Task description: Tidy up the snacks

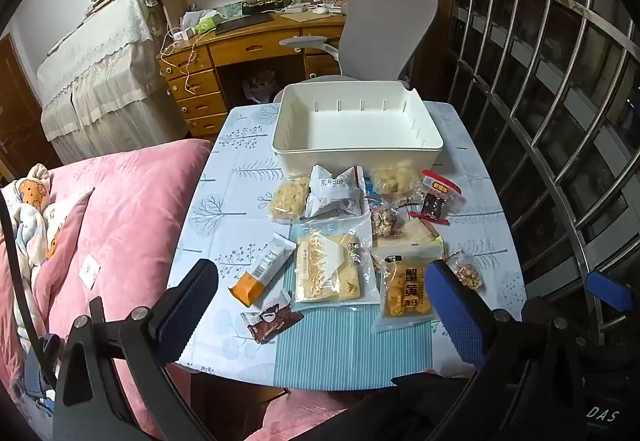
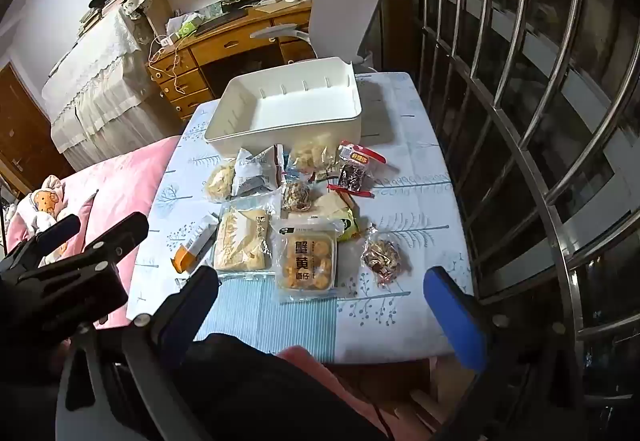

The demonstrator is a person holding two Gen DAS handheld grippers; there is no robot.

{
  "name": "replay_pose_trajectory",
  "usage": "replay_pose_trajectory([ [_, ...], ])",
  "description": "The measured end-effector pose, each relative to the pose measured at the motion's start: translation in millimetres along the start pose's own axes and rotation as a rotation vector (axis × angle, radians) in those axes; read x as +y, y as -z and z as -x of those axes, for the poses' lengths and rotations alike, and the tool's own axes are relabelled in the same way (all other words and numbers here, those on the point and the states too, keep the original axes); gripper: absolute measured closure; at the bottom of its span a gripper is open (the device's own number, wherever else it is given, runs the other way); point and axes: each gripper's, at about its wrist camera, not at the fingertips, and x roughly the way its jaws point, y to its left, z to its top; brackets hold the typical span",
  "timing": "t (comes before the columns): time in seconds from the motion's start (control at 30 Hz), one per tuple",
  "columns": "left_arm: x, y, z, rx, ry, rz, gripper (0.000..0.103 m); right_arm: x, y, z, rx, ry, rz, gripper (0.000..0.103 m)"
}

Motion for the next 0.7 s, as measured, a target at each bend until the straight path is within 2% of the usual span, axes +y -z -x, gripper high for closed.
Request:
replay_pose_trajectory([
  [0.7,0.0,0.0,-0.1,0.001,0.006,0.003,0.001,3.6,-1.9,-2.5,-0.002,0.000,0.002,0.001],
])
